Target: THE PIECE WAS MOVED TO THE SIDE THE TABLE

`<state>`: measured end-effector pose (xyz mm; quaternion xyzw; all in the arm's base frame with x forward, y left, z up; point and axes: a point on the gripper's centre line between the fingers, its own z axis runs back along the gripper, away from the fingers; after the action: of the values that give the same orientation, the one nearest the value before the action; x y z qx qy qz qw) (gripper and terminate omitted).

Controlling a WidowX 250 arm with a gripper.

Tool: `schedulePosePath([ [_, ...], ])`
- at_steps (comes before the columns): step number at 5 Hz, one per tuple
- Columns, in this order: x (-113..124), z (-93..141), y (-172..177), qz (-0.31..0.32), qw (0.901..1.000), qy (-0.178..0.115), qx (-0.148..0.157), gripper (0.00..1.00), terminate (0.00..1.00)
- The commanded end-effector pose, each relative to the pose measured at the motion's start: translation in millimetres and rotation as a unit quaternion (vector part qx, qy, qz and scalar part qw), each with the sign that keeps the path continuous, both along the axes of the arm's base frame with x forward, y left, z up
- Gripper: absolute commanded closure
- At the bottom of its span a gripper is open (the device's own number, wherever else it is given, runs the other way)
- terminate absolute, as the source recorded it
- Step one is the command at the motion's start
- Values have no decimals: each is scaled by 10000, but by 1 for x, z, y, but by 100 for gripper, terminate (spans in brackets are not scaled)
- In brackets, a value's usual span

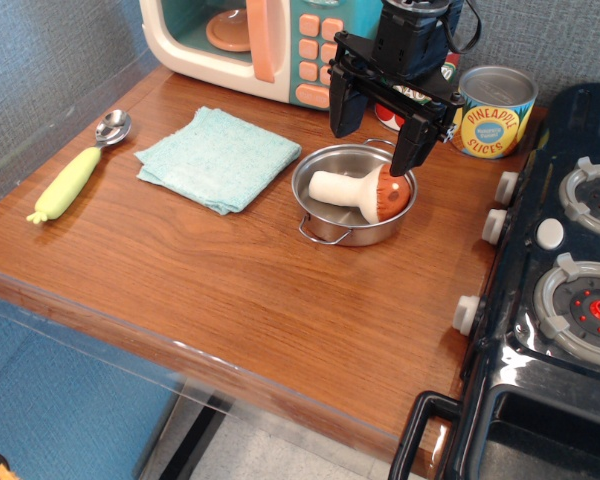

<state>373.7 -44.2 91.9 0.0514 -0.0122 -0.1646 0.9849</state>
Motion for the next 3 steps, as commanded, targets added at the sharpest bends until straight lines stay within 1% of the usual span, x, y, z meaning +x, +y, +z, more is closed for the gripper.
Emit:
schedulePosePath([
  [1, 0, 0, 0, 0, 10000, 0, 0, 0, 0],
  [2, -5, 20, 26, -183, 9994, -301, -45, 0, 0],
  [3, -5, 19, 66, 8, 9991, -416, -39, 0, 0],
])
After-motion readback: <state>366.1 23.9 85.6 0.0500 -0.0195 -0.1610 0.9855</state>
